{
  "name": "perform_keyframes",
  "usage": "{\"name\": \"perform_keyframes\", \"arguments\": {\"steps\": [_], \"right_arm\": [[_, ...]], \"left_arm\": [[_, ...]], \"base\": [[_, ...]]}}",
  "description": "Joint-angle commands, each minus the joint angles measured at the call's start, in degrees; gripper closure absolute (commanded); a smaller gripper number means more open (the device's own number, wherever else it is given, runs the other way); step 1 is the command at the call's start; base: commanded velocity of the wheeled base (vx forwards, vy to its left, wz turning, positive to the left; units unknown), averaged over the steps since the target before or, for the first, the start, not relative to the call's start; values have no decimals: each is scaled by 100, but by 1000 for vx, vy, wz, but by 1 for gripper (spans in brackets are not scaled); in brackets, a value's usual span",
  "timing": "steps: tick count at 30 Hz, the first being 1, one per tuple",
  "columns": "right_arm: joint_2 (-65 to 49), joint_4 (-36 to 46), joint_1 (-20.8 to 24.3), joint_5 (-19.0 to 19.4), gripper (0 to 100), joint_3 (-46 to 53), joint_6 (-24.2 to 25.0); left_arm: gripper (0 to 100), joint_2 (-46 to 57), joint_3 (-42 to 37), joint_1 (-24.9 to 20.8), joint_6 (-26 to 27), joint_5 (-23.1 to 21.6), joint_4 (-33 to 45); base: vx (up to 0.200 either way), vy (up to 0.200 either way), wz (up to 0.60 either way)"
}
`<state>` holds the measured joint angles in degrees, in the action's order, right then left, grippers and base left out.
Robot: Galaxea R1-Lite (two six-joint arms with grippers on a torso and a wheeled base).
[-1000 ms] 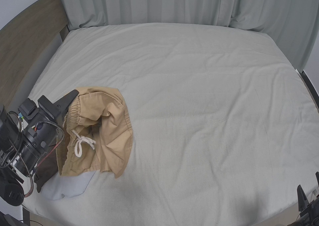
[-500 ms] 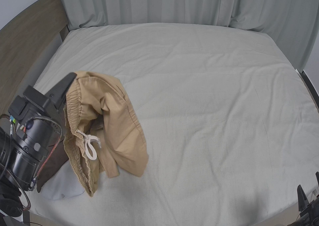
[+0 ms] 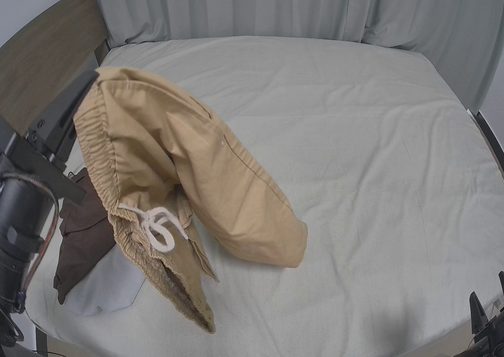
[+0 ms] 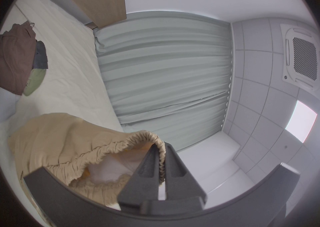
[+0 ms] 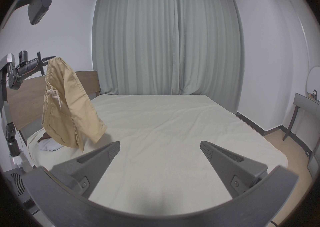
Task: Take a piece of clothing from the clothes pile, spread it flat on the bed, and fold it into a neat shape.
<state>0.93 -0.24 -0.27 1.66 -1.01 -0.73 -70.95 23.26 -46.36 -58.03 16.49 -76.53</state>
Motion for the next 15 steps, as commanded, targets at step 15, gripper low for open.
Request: {"name": "perform_keyframes", "arguments": {"steps": [15], "right_arm": [[-84, -2, 0, 1, 0, 101, 3]], "left_arm": [[100, -543, -832, 628, 81, -234, 33]], "base": [[0, 0, 0]]}}
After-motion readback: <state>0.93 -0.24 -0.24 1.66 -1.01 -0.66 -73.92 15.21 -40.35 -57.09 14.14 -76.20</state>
